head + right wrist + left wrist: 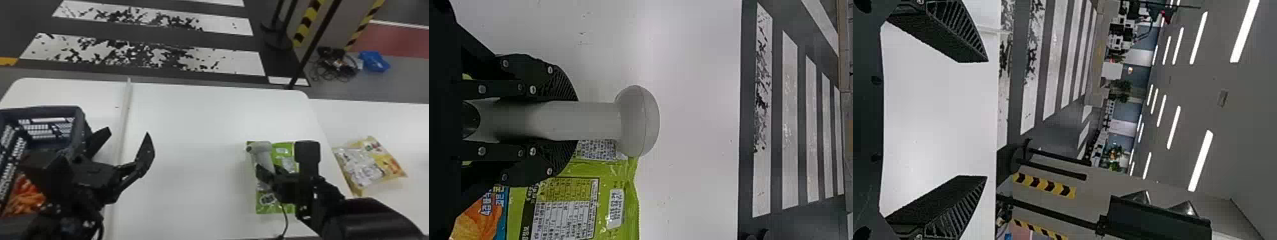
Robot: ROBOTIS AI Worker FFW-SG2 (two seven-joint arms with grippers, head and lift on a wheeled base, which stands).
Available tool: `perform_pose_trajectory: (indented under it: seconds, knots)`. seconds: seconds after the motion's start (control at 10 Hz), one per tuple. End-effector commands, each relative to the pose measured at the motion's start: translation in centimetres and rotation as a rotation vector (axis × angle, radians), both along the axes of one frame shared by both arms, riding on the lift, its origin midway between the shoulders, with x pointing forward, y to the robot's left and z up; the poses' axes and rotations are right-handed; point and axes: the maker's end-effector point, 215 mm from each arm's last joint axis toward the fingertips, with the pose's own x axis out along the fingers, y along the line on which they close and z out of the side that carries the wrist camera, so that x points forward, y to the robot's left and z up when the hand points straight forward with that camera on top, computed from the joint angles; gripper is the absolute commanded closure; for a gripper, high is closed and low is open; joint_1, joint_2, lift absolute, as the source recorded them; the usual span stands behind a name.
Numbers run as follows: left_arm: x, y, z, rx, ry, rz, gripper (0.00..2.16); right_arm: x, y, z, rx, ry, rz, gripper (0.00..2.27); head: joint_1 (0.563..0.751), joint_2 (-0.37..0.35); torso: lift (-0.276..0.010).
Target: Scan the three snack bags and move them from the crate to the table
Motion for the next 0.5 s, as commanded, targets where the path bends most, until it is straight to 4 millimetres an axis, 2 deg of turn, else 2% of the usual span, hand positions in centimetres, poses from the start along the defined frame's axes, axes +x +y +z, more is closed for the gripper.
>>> perform_pose_trajectory:
  seconds: [0.0,0.1,0.2,0.3,0.4]
  knots:
    - [0.0,0.0,-0.3,0.002,0.012,0.003,0.03,-0.5,-0.9,2.7,0.051,-0.036,-0.026,2.24,0.695,-0.152,-0.062]
    - [0.0,0.2,-0.5,0.004,0.018,0.013,0.03,-0.9,-2.9,5.3,0.1,-0.067,-0.067,2.24,0.695,-0.157,-0.062]
    - [0.0,0.2,-0.4,0.005,0.015,0.012,0.03,-1.0,-6.0,6.9,0.102,-0.093,-0.109,2.24,0.695,-0.17,-0.062]
    - [-0.1,0.2,-0.2,0.006,0.012,0.01,0.03,-1.2,-10.0,6.9,0.078,-0.089,-0.161,2.24,0.695,-0.202,-0.062]
    - [-0.1,0.2,0.0,0.006,0.009,0.01,0.03,-1.0,-13.7,5.5,0.057,-0.077,-0.203,2.24,0.695,-0.245,-0.062]
